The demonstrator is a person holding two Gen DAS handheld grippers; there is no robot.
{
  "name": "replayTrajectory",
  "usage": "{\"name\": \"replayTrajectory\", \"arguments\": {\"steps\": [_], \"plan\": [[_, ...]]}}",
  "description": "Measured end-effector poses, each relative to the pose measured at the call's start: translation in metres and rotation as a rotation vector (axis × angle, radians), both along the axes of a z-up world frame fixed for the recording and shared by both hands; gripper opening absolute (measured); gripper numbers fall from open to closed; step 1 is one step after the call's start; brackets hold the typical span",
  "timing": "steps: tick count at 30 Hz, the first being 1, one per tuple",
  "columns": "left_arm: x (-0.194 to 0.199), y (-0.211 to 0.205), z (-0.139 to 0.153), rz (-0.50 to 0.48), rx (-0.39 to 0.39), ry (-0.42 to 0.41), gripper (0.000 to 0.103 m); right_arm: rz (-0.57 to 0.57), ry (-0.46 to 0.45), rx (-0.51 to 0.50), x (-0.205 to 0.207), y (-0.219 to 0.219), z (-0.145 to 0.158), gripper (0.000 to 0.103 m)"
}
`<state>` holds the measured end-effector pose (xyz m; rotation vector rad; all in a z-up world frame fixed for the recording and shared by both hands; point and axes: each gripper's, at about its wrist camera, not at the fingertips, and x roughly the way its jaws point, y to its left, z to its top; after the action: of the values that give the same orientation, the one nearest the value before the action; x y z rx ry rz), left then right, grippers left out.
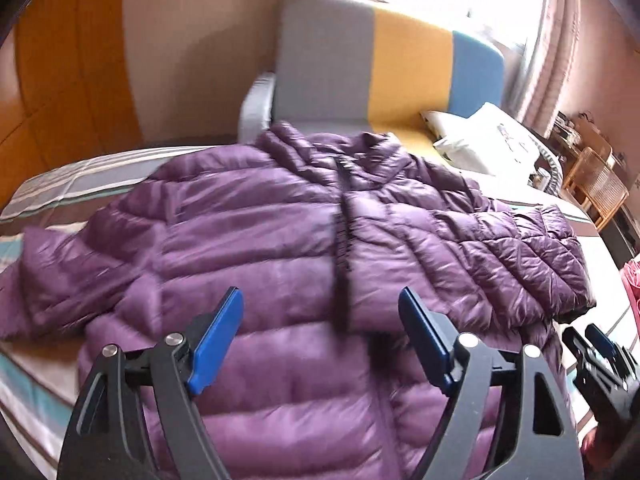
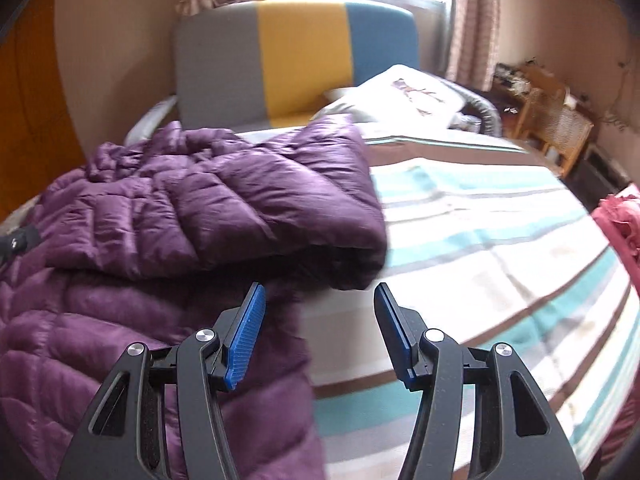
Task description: Fold large clothes
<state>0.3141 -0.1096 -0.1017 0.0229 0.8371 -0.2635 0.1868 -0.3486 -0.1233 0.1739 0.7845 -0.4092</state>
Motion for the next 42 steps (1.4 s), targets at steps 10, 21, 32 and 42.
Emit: {"name": "replayTrajectory", "arguments": {"steps": [10,21,32,42], "plan": [[0.029,-0.024,-0.033,-0.031,-0.045,0.110,0.010,-0.125,-0.003,0.104,-0.005,-0.032,-0.014,0.055],[0.032,0.040,-0.021,0.102,0.018,0.006,0.006,-0.066,-0.033,0.117,0.004,-0.030,-0.002,0.035],[0.027,0.075,-0.028,0.183,0.016,-0.019,0.006,0.112,-0.082,0.123,0.067,-0.010,0.020,0.034],[0.028,0.079,-0.042,0.183,0.016,0.019,0.019,0.145,0.059,0.096,0.118,-0.002,-0.031,0.034]]}}
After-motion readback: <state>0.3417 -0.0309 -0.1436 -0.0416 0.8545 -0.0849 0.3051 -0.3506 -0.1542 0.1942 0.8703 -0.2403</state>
